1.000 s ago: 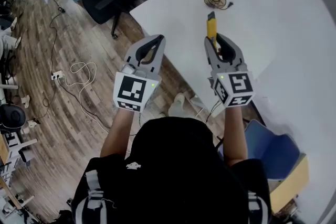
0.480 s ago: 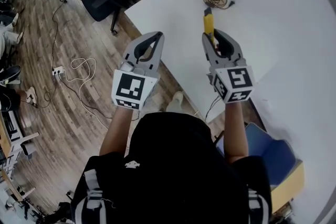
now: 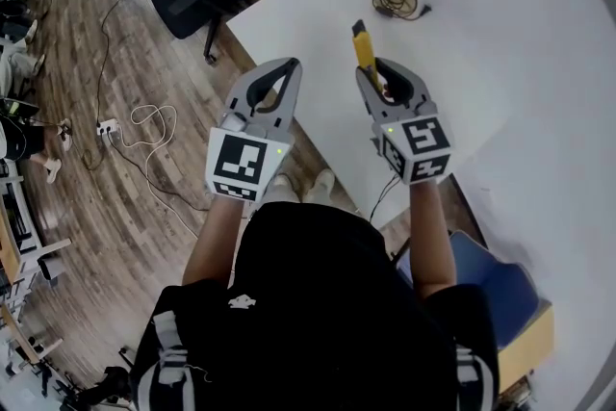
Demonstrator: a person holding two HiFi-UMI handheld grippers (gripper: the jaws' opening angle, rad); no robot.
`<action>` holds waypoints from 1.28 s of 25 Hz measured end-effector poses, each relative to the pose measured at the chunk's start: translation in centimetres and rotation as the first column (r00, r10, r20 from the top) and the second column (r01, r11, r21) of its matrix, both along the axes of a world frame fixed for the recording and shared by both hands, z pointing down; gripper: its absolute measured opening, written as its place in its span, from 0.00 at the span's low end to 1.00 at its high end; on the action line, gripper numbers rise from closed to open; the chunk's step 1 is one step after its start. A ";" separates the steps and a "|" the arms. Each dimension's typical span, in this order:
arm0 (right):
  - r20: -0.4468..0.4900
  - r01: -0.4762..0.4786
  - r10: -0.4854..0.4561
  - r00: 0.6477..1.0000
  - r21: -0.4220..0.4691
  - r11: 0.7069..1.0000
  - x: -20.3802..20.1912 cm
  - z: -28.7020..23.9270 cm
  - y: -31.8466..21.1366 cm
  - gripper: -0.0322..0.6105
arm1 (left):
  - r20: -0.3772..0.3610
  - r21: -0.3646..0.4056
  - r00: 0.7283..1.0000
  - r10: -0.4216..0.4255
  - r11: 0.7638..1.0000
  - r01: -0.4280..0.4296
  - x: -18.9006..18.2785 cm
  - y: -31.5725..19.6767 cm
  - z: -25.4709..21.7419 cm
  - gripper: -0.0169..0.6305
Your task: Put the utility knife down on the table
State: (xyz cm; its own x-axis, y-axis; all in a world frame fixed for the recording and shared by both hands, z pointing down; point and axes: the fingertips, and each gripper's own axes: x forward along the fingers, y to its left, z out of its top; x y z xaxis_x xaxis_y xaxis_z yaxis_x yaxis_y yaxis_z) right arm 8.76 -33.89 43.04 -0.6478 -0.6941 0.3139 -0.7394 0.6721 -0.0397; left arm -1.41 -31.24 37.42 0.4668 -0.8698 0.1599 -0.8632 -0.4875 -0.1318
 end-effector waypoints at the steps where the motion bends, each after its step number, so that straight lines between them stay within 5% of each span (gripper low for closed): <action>1: -0.008 0.007 -0.007 1.000 -0.009 1.000 -0.2 0.3 0.1 0.26 | 0.000 0.003 1.000 0.001 1.000 -0.001 0.0 0.0 -0.1 0.05; 11: -0.120 0.049 -0.066 0.991 -0.142 0.989 -2.2 5.3 1.5 0.26 | -0.016 -0.001 1.000 0.022 1.000 -0.022 -1.6 -0.5 -0.4 0.05; 19: -0.163 0.125 -0.175 0.971 -0.277 0.953 -4.7 11.4 2.8 0.26 | -0.022 -0.029 0.998 0.051 0.998 -0.051 -3.4 -1.5 0.5 0.05; 28: -0.303 0.150 -0.338 0.891 -0.506 0.849 -6.3 20.0 5.4 0.26 | -0.031 -0.045 0.997 0.074 0.996 -0.075 -4.8 -2.2 1.4 0.05; 32: -0.355 0.153 -0.450 0.820 -0.621 0.769 -5.7 23.8 7.3 0.26 | -0.044 -0.046 0.997 0.066 0.997 -0.068 -5.7 -2.5 1.5 0.05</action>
State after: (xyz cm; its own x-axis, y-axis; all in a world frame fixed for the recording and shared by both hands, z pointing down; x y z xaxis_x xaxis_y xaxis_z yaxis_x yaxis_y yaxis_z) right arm 3.07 -26.59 66.88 -0.4637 -0.0994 0.8804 -0.5253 0.8310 -0.1829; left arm -7.13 -33.79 38.90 0.5309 -0.8283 0.1788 -0.8327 -0.5491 -0.0713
